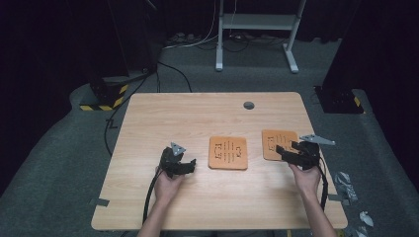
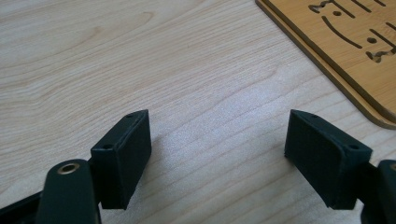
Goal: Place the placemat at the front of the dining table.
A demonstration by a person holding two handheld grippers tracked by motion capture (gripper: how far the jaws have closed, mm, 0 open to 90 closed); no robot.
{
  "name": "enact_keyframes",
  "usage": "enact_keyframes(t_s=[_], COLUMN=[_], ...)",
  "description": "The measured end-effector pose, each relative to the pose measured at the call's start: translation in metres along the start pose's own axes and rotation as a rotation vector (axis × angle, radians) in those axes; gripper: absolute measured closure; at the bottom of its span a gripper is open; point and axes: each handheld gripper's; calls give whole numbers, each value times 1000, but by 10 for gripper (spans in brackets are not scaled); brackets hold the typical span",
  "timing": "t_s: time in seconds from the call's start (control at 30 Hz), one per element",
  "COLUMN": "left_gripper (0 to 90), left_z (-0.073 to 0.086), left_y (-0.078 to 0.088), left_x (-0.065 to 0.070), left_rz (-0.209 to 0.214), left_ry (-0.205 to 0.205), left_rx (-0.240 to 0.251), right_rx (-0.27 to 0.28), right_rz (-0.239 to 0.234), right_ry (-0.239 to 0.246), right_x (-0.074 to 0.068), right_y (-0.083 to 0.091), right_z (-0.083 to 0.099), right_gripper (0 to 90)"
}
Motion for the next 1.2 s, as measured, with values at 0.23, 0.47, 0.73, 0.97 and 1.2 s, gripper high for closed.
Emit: enact_keyframes(t_s=[0.23, 0.47, 0.73, 0.97, 1.2], left_gripper=[229, 228, 229, 228, 229], left_z=[0, 0, 0, 0, 0], left_y=[0, 0, 0, 0, 0], left_x=[0, 0, 0, 0, 0], left_rz=[0, 0, 0, 0, 0], left_ry=[3, 3, 1, 1, 1], left_rx=[1, 0, 0, 0, 1], right_rx=[17, 26, 44, 52, 59], right_rz=[-20, -33, -52, -72, -88], right_ry=[1, 5, 6, -6, -3], right_x=[-6, -9, -15, -17, -22], right_y=[5, 8, 14, 20, 22], right_z=[0, -1, 1, 8, 14], right_gripper=[282, 290, 295, 303, 308])
Point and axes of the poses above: each handheld gripper's, and its own axes: y roughly backward along the jaws, z roughly out of its underside, x roughly to its right, and after that the axes turned 2 degrees about -y, right-handed
